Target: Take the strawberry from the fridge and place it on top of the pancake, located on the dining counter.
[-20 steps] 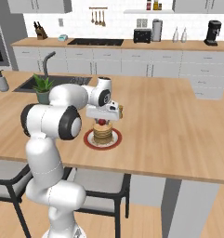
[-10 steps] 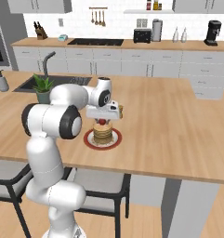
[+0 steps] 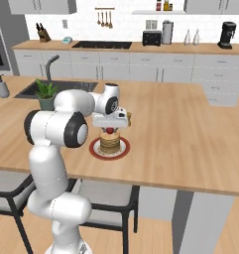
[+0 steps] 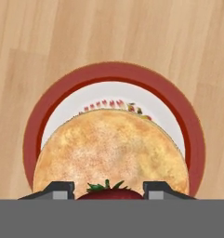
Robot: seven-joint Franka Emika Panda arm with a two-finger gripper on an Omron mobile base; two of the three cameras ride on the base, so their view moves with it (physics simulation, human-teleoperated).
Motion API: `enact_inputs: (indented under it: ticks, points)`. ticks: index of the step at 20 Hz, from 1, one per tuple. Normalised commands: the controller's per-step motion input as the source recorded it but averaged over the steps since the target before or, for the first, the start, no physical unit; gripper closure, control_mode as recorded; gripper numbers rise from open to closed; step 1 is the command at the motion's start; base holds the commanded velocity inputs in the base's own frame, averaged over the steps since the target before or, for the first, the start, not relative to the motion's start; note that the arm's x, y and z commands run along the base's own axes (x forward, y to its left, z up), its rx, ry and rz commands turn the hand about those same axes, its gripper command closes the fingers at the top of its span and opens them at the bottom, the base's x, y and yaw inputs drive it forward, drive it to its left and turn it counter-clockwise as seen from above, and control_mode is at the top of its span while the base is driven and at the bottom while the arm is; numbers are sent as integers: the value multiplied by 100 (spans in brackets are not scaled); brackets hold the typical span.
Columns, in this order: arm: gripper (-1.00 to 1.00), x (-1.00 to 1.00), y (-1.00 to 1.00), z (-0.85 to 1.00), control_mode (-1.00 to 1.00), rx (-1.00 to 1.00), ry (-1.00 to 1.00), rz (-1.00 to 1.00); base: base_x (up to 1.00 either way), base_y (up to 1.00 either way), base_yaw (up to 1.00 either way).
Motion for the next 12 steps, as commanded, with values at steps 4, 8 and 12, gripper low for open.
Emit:
enact_inputs:
  ticks: [4, 8, 12]
  points:
    - [-100, 0, 0, 0, -100, 0, 0, 5, 0, 0, 0]
    - [-100, 0, 0, 0, -100, 0, -2, 1, 0, 0, 0]
    - [-100, 0, 0, 26, -100, -1, -4, 0, 0, 0, 0]
